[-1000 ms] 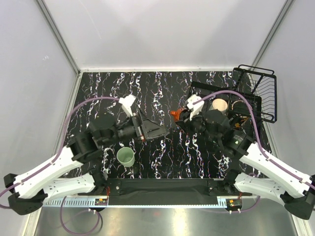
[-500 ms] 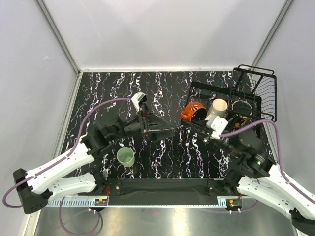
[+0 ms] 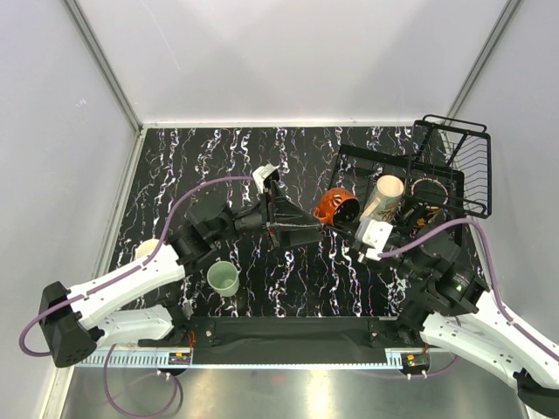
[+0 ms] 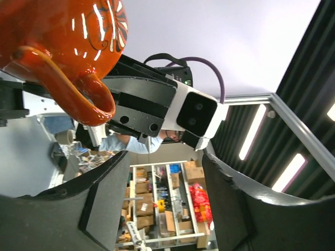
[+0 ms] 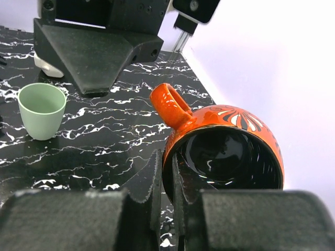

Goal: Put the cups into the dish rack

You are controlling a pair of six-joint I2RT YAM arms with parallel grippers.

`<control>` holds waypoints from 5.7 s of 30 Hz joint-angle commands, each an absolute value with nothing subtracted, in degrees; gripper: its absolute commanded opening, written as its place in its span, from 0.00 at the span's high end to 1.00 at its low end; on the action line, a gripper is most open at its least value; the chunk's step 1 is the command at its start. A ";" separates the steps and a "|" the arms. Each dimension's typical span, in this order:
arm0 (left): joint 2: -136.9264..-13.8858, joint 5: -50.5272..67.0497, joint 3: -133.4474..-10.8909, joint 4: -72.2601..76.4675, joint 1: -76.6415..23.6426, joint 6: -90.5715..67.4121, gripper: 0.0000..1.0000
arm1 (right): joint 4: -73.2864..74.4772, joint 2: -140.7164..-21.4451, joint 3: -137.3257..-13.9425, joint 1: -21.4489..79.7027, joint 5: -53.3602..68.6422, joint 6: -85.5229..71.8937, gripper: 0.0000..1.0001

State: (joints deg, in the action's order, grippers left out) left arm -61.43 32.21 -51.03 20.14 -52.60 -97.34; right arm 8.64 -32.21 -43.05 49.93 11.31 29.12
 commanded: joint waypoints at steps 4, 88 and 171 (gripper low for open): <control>-60.91 33.84 -49.04 25.93 -52.91 -101.60 0.42 | 4.75 -30.32 -45.27 50.36 13.36 33.58 1.00; -68.64 14.35 -69.95 -11.59 -53.79 -55.65 1.00 | 17.05 -21.88 -48.86 50.27 -10.17 18.05 0.33; -144.58 -0.35 -128.67 -9.49 -52.82 -14.76 0.97 | 55.46 -63.02 -100.28 25.84 -13.54 -14.68 0.02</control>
State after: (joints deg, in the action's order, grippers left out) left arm -146.50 -1.56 -127.57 -15.11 -53.15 -14.04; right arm 58.13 -63.70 -100.05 26.17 -14.59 -15.22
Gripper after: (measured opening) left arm 0.203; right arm 0.975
